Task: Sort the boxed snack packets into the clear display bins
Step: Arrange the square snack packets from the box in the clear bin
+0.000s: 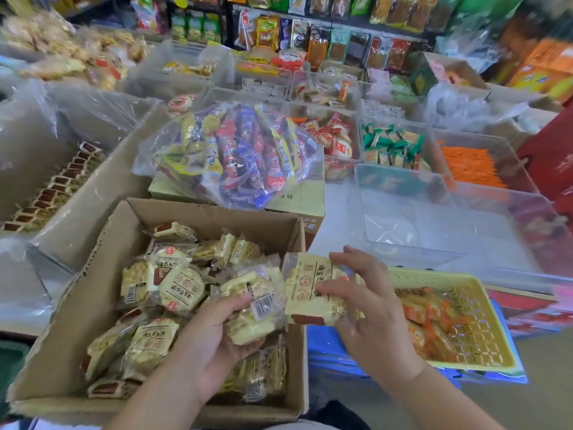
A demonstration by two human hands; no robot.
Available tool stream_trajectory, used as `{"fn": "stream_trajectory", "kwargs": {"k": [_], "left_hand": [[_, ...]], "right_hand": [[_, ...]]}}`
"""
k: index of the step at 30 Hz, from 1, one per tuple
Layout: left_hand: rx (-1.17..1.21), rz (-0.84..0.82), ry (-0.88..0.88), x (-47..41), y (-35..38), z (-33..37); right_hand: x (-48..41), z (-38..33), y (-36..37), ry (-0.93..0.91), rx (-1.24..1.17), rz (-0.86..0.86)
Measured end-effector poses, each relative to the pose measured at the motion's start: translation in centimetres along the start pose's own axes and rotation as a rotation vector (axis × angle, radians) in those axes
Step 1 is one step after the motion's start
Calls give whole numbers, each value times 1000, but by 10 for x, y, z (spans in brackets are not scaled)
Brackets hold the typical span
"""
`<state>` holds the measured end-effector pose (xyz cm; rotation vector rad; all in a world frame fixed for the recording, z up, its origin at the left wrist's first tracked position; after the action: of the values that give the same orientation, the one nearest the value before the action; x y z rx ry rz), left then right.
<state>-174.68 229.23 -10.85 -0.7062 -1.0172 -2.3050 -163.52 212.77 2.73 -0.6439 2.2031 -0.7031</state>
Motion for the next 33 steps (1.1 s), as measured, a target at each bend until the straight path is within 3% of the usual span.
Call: {"fn": "stream_trajectory", "kwargs": {"k": [7,12,19,24,33], "left_hand": [[-28,61,29,-16,70,-23],[-24,203,126,-33,107,-39],[144,237,111,-57,157,-71],[206,233,143,-73,175,-72],[202,278,155,-111,193,-67]], "right_hand": [[-6,50,-25,-168,-49,-24],[-3,115,-60,-172,-98,-29],[-9,236,-115,185,-291,-75],[-36,332,-119,351,-8,-129],[-62,430,-28,487,356,-722]]}}
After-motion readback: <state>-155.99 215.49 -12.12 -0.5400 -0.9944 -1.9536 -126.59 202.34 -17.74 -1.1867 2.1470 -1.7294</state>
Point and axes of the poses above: each hand's wrist, its own x-axis away from the middle knuckle, its own y-axis out of the palm, z = x × y, the point moved 10 cm from there along -x, towards the middle knuckle
